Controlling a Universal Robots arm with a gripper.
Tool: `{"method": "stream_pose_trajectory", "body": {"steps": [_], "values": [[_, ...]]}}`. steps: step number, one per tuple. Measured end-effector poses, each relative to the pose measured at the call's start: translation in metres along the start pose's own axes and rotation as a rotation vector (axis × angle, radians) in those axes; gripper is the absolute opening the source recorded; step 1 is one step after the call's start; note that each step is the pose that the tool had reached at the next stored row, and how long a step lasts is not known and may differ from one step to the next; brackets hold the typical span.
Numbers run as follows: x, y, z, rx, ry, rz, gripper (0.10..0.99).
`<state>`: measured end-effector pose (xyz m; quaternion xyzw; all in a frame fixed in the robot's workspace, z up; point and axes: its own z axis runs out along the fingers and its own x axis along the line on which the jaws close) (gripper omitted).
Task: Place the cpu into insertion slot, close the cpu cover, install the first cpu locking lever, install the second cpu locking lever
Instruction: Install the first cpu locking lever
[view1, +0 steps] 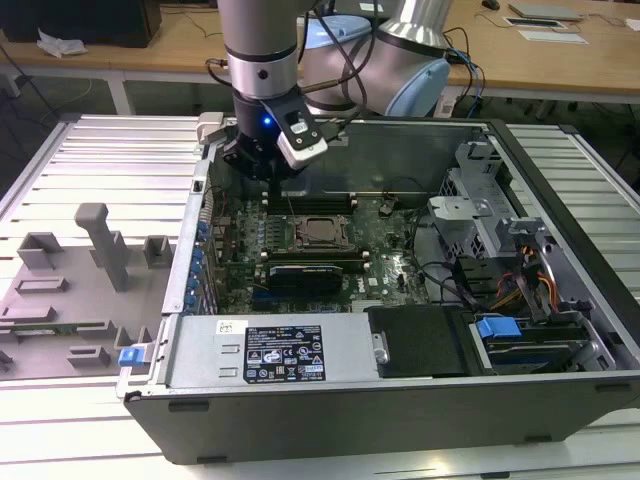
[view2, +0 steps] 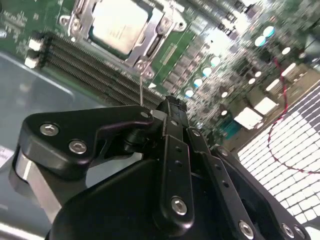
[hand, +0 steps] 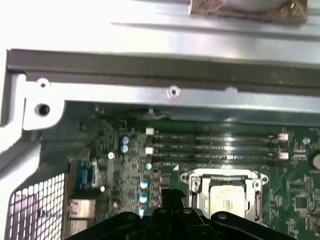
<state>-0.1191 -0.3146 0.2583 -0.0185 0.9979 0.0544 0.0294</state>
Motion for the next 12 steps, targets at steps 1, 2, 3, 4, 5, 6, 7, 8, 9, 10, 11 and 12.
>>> {"method": "stream_pose_trajectory", "body": {"steps": [1,2,3,4,5,6,7,8,9,10,11,12], "values": [[0.0011,0.0001,-0.0001,-0.022,-0.0062,0.001,0.106],[0.0021,0.0001,-0.0001,-0.042,-0.0119,0.001,0.106],[0.003,0.0001,-0.0002,-0.065,-0.0178,0.002,0.106],[0.0033,0.0002,-0.0002,-0.076,-0.0212,0.002,0.106],[0.0033,0.0002,-0.0002,-0.076,-0.0212,0.002,0.106],[0.0033,0.0002,-0.0002,-0.076,-0.0213,0.002,0.106],[0.0031,0.0001,-0.0002,-0.076,-0.0212,0.002,0.106],[0.0022,0.0001,-0.0001,-0.076,-0.0213,0.002,0.106],[-0.0014,-0.0001,0.0,-0.076,-0.0211,0.002,0.106],[-0.0059,-0.0004,0.0003,-0.076,-0.0209,0.002,0.106],[-0.0116,-0.0007,0.0006,-0.076,-0.0204,0.003,0.106],[-0.0165,-0.001,0.0009,-0.076,-0.0198,0.003,0.106]]}}
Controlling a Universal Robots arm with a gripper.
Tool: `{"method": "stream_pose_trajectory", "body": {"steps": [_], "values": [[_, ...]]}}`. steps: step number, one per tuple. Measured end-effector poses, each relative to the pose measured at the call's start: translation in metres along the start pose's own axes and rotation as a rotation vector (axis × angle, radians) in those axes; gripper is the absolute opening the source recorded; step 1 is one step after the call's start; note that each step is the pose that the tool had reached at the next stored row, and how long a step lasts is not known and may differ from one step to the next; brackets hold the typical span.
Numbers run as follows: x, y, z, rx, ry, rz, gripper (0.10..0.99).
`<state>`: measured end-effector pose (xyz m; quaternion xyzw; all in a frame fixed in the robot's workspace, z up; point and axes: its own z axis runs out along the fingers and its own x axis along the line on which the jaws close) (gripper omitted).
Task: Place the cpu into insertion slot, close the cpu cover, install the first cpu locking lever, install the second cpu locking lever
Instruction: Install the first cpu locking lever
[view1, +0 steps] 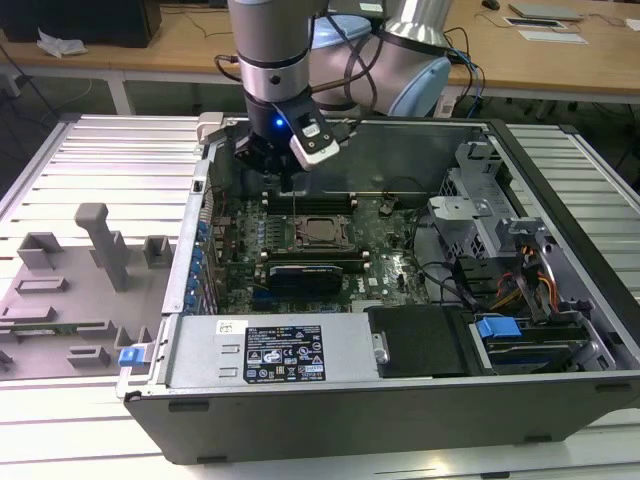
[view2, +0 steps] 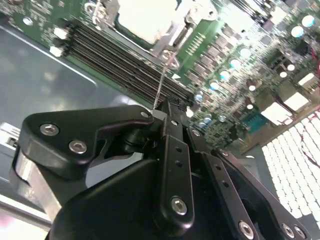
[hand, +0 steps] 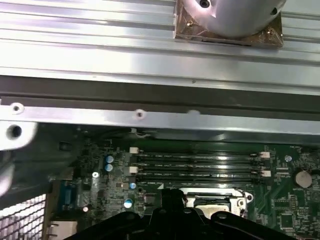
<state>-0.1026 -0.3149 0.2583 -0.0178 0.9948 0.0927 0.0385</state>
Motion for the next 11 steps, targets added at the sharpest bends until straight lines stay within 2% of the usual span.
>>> {"method": "stream_pose_trajectory", "body": {"steps": [6,11], "values": [[-0.0226,-0.0018,0.0015,0.0,0.0032,0.001,0.106],[-0.0451,-0.0039,0.003,0.0,0.0087,0.002,0.106]]}}
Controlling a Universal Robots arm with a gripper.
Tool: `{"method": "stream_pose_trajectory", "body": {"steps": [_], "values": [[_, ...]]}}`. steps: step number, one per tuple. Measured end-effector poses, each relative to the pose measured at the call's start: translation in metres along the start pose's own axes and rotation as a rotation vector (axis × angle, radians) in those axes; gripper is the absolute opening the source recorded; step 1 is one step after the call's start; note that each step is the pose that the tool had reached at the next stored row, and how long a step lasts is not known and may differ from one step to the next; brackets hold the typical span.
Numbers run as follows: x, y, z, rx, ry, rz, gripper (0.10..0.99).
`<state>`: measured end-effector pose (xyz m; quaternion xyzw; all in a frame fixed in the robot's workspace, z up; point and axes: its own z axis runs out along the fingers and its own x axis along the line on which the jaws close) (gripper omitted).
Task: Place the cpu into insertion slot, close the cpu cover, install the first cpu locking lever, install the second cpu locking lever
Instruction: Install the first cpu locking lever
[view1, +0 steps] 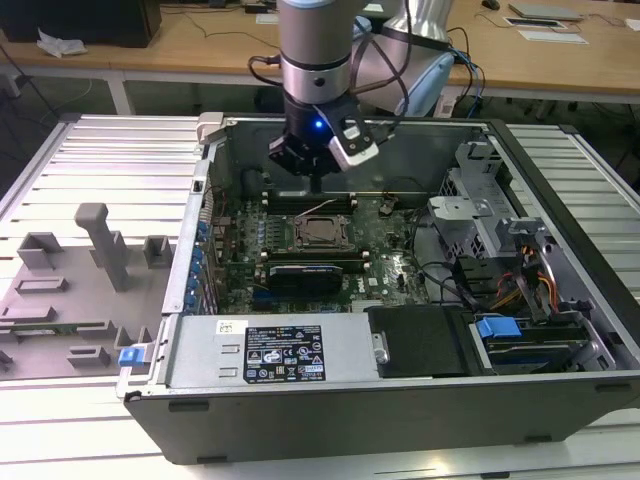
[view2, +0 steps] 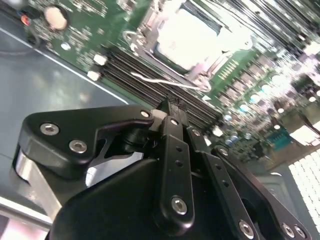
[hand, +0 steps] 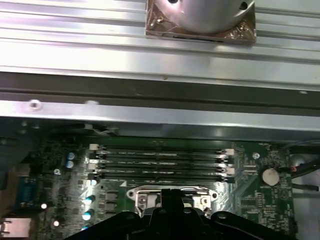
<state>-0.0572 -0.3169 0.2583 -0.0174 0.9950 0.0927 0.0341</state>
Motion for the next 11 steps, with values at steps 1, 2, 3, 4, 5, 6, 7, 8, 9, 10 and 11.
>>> {"method": "stream_pose_trajectory", "body": {"steps": [1,2,3,4,5,6,7,8,9,10,11], "values": [[-0.0029,-0.0002,0.0002,0.0,0.0005,0.0,0.106],[-0.0042,-0.0003,0.0002,0.0,0.0008,0.0,0.106],[-0.0044,-0.0003,0.0005,0.0,-0.0002,0.0,0.106],[-0.0043,-0.0003,0.0009,0.0,-0.0126,-0.003,0.106],[-0.0043,-0.0004,0.0013,0.001,-0.0349,-0.01,0.106],[-0.0042,-0.0005,0.0018,0.0,-0.0498,-0.013,0.106],[-0.0039,-0.0008,0.0023,-0.003,-0.0539,-0.014,0.106],[-0.0036,-0.0011,0.0026,-0.009,-0.0551,-0.014,0.106],[-0.003,-0.0018,0.003,-0.022,-0.0559,-0.012,0.106],[-0.0022,-0.003,0.0037,-0.039,-0.0567,-0.011,0.106],[-0.0017,-0.004,0.0045,-0.045,-0.057,-0.01,0.106]]}}
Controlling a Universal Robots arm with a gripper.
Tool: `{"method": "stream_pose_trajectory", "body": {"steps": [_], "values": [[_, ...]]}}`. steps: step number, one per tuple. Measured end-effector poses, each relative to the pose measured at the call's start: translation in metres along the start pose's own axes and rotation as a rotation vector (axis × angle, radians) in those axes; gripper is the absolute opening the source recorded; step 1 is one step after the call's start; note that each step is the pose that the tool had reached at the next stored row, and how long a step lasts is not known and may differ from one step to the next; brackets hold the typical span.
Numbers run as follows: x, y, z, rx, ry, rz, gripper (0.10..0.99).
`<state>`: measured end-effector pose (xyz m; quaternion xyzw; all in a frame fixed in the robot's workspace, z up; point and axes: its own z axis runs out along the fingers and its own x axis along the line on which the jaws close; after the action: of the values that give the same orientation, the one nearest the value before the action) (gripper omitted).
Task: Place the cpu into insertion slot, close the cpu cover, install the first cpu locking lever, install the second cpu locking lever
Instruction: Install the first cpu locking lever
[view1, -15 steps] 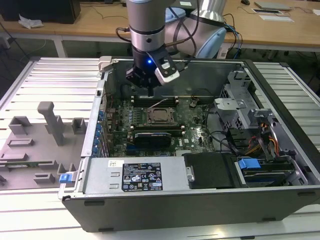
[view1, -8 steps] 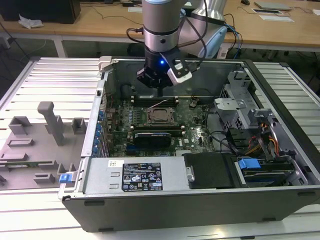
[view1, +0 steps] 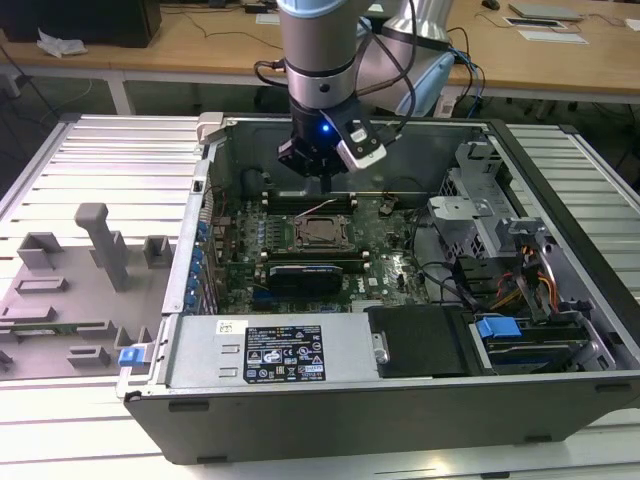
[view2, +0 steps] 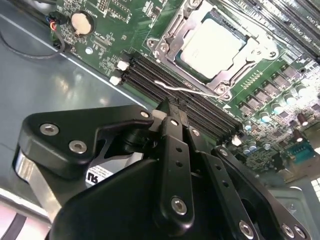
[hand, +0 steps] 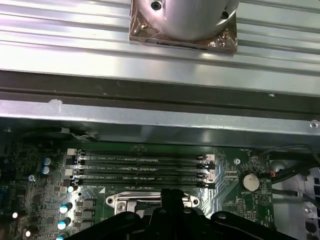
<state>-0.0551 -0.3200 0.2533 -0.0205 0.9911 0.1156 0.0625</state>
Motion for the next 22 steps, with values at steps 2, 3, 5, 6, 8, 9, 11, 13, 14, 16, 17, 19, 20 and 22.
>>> {"method": "stream_pose_trajectory", "body": {"steps": [2,3,5,6,8,9,11,13,14,16,17,19,20,22], "values": [[0.0014,-0.0022,0.0043,-0.003,-0.0006,0.002,0.106],[0.0016,-0.0027,0.0059,-0.002,-0.0008,0.003,0.106],[0.0022,-0.004,0.0099,-0.002,-0.0016,0.006,0.106],[0.0024,-0.0045,0.0118,-0.002,-0.002,0.008,0.106],[0.0029,-0.0054,0.0154,-0.001,-0.003,0.013,0.106],[0.003,-0.0057,0.0165,-0.001,-0.0041,0.018,0.106],[0.0032,-0.0062,0.0191,0.002,-0.0089,0.039,0.106],[0.0033,-0.0047,0.0209,0.004,-0.0115,0.05,0.106],[0.0033,-0.004,0.0215,0.004,-0.0122,0.053,0.106],[0.0034,-0.002,0.0232,0.005,-0.014,0.061,0.106],[0.0035,-0.0009,0.0244,0.006,-0.015,0.065,0.106],[0.0037,0.0006,0.0268,0.007,-0.0169,0.073,0.106],[0.0038,0.0009,0.0276,0.007,-0.0174,0.075,0.106],[0.004,0.002,0.0295,0.008,-0.0186,0.081,0.106]]}}
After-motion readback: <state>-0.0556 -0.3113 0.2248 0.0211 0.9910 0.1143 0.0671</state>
